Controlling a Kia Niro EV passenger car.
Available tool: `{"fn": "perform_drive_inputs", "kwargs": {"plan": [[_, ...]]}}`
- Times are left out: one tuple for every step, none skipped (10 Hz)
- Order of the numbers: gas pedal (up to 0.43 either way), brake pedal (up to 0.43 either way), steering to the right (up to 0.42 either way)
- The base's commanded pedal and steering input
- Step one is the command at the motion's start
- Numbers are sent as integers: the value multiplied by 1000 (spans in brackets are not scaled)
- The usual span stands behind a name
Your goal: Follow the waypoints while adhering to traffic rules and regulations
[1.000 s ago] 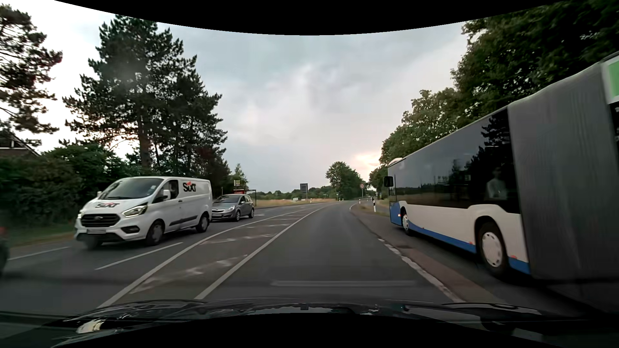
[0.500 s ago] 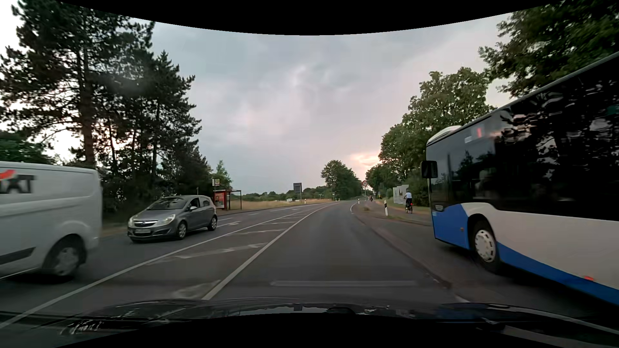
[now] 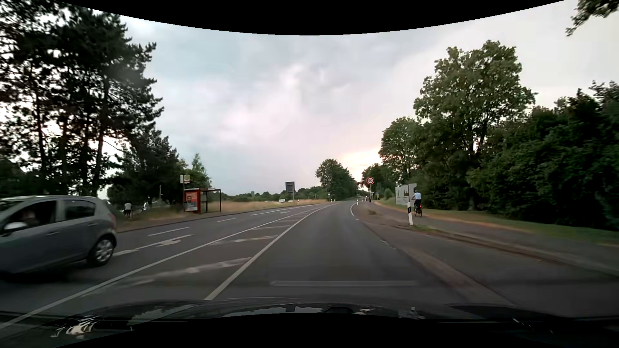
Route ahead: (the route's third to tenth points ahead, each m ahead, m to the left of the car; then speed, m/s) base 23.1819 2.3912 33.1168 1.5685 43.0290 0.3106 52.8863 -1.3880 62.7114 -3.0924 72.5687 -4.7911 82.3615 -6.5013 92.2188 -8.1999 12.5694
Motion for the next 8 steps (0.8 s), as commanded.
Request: {"fn": "perform_drive_inputs", "kwargs": {"plan": [[240, 0, 13], [240, 0, 14], [240, 0, 13], [240, 0, 14], [240, 0, 13], [240, 0, 13], [240, 0, 14], [240, 0, 14]]}}
